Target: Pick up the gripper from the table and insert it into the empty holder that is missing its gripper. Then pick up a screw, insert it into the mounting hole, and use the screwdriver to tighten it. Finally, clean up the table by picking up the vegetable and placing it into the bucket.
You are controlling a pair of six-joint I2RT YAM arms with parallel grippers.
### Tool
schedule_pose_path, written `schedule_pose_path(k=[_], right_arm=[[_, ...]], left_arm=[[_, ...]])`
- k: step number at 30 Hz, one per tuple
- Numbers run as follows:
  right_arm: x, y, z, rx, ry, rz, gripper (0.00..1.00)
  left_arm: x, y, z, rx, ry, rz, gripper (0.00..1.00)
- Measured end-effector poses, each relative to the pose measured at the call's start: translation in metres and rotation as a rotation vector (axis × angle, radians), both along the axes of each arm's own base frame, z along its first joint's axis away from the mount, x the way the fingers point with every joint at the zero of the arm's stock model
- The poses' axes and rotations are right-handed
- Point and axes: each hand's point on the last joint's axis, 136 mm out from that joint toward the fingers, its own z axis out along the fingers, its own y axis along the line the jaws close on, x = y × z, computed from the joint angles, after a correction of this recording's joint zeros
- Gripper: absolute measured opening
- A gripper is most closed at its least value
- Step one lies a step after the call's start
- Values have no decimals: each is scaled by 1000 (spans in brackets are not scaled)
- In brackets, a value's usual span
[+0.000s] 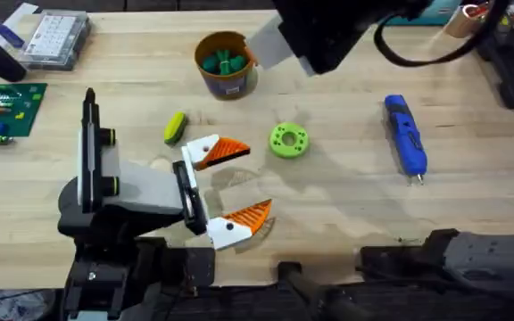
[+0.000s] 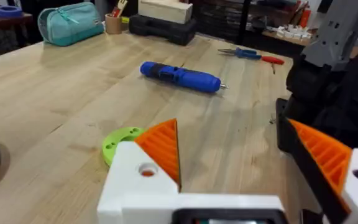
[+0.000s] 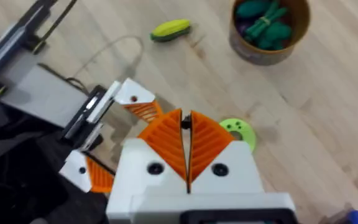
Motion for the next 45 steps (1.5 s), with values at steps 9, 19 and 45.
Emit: schedule_pose_path(k=[9, 19, 45], right_arm=[[-27, 25, 6, 69, 45, 122, 3], [-49, 56, -16, 27, 91, 216, 3], [-47, 87, -81, -152, 133, 230, 3]], left_arm=[[0, 0, 0, 0, 0, 0, 987], [0, 0, 0, 0, 0, 0, 987], [0, 0, 0, 0, 0, 0, 987]])
